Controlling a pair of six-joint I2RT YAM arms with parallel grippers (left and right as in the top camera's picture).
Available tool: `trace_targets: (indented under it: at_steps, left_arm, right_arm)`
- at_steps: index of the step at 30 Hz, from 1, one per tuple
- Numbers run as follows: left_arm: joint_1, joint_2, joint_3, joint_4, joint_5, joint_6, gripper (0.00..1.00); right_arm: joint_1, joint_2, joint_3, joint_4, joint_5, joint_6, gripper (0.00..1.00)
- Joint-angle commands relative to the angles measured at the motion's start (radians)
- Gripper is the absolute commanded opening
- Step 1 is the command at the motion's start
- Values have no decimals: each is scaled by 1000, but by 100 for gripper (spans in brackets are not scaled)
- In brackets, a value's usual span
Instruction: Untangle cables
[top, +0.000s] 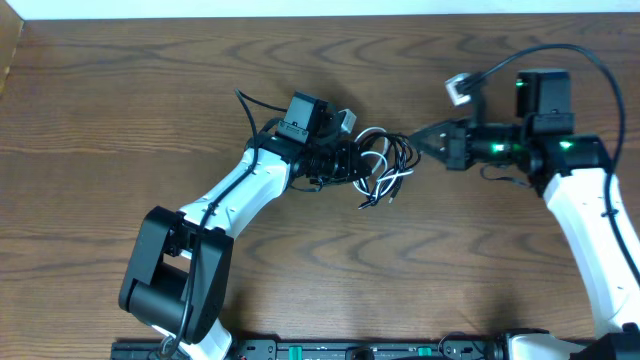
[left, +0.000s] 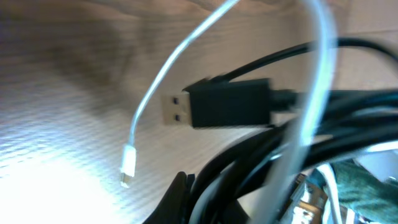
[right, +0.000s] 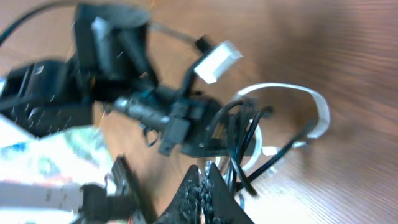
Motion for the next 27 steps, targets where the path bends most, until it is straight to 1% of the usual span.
trace_targets:
  at_steps: [1,3,5,7,8,10,11,12,13,14,16,19,22,27]
  left_arm:
    - [6,15,18,-5,-57,53,7]
    - [6,14,18,-5,-57,73,8]
    - [6,14,18,-6,-40,78,7]
    - [5,14,18,-6,-29,80,8]
    - [5,14,18,-6,-25,80,7]
    - [5,14,18,-5,-16,81,8]
    - [5,14,18,-5,-12,80,8]
    - [5,13,18,-5,-8,80,7]
    - [5,13,18,-5,3,80,7]
    - [5,13,18,-3,16,80,8]
    - [5,13,18,5,62,80,7]
    - [6,13,19,31,147,80,8]
    - [12,12,19,60,266,74,7]
    - [42,12,19,55,428,40,7]
  right_arm:
    - [-60,-10,8,-32,131,96,1]
    - [-74,-10,8,-79,307,128,1]
    - [-76,-8,7,-158,587,180,1]
    - [-76,-7,6,-199,682,179,1]
    - [-76,-7,6,-209,687,162,1]
    - [-76,-7,6,-208,629,88,1]
    - [-76,-7,6,-204,580,45,4]
    - [-73,-7,6,-200,516,-8,10]
    - [-68,-7,6,-195,465,-50,18]
    - [-62,-7,6,-190,437,-72,24]
    - [-43,-6,6,-178,412,-106,41]
    - [0,7,6,-166,415,-160,51]
    - [47,40,6,-156,415,-216,55]
    - [92,122,6,-117,456,-229,52]
